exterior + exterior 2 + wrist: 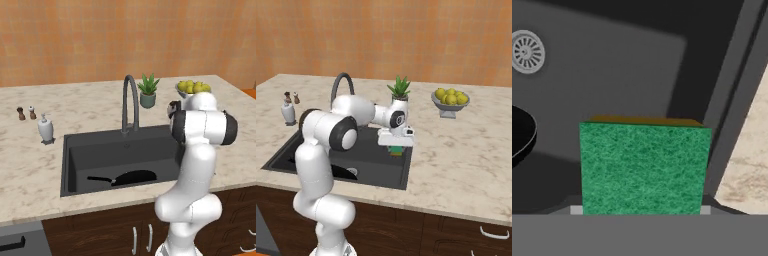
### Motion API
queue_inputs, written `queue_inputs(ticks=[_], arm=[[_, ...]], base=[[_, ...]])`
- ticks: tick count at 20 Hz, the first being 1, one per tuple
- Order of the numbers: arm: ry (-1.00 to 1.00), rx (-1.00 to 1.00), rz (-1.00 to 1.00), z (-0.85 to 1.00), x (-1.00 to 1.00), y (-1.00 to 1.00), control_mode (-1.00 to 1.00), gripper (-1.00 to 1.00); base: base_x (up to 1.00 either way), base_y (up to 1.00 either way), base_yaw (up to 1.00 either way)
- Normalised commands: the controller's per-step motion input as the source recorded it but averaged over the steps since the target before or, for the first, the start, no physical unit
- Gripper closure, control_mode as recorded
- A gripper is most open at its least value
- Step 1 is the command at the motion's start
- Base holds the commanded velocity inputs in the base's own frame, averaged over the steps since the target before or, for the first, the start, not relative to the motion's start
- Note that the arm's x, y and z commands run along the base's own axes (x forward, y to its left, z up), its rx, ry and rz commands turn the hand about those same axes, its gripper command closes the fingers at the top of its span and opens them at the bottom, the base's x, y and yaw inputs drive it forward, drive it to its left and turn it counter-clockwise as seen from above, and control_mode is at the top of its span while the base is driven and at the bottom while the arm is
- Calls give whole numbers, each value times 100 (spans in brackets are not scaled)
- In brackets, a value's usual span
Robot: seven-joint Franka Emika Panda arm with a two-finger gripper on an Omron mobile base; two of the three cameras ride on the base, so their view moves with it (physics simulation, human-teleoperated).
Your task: Pick the pan and sponge and place them into the sink. Then turn on the water.
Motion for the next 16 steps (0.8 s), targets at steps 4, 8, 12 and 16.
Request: queue_inputs(ticks=[4, 8, 12, 16], arm=[[2, 0, 3, -74, -19, 85, -100, 100], [10, 0, 0, -98, 22, 11, -100, 100], [1, 0, 0, -100, 42, 0, -100, 100], [0, 0, 0, -90, 31, 9, -100, 100]], base=[[0, 0, 0], [0, 0, 0], [0, 0, 0], [0, 0, 0]])
